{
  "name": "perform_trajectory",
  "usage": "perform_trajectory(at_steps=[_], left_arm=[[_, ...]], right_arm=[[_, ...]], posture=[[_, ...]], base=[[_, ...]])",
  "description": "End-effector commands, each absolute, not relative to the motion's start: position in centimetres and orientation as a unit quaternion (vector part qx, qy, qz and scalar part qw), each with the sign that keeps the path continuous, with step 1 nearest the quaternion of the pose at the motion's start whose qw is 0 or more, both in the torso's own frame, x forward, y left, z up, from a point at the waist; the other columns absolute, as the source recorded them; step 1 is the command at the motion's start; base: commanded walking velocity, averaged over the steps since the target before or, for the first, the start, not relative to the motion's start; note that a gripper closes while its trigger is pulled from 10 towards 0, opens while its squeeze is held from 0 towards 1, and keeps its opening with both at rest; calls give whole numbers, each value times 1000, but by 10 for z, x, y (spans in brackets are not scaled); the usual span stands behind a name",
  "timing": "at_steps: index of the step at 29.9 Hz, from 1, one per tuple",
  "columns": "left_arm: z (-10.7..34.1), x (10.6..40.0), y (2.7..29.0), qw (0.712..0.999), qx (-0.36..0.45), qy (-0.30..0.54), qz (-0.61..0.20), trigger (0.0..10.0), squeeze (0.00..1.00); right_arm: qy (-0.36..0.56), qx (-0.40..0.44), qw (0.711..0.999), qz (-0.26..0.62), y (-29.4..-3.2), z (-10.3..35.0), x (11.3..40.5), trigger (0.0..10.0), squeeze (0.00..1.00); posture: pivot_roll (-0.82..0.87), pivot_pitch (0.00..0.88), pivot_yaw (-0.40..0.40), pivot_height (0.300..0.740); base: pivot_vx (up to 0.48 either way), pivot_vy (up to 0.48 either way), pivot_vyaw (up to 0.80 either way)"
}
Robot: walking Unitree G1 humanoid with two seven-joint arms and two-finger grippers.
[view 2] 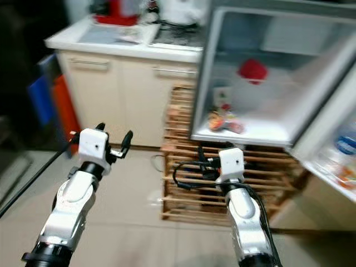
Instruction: Restocking fridge
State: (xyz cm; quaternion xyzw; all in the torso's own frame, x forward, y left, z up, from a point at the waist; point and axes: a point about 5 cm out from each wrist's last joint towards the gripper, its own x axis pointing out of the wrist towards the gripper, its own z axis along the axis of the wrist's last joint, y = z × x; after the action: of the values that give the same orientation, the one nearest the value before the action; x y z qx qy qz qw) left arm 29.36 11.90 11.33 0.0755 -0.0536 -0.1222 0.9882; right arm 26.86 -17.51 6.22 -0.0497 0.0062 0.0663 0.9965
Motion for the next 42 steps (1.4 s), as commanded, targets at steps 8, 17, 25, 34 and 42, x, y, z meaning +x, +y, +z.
perform_trajectory(at_steps=[8, 17, 25, 34, 42], left_arm=[[105, 294, 119, 994, 16, -24, -110, 10000, 0], [100, 291, 116, 991, 16, -4, -133, 10000, 0], [106, 293, 115, 989, 21, -11, -144, 10000, 0], [106, 293, 109, 987, 24, -12, -159, 10000, 0], [109, 296, 112, 988, 50, -19, -142, 10000, 0]], right_arm=[[-4, -51, 997, 63, -173, 71, 275, 10000, 0], [-4, -41, 997, 61, -169, 71, 274, 10000, 0], [6, -43, 997, 58, -170, 67, 270, 10000, 0], [9, -44, 998, 54, -172, 67, 270, 10000, 0], [34, -39, 999, 9, -186, 60, 272, 10000, 0]], posture=[[-100, 0, -33, 740], [-95, 0, -21, 740], [-99, 0, -15, 740], [-105, 0, -14, 740], [-103, 0, -10, 740]], base=[[36, 38, -235], [380, 215, 0], [439, 0, 0], [468, 0, -670], [118, 0, 0]])
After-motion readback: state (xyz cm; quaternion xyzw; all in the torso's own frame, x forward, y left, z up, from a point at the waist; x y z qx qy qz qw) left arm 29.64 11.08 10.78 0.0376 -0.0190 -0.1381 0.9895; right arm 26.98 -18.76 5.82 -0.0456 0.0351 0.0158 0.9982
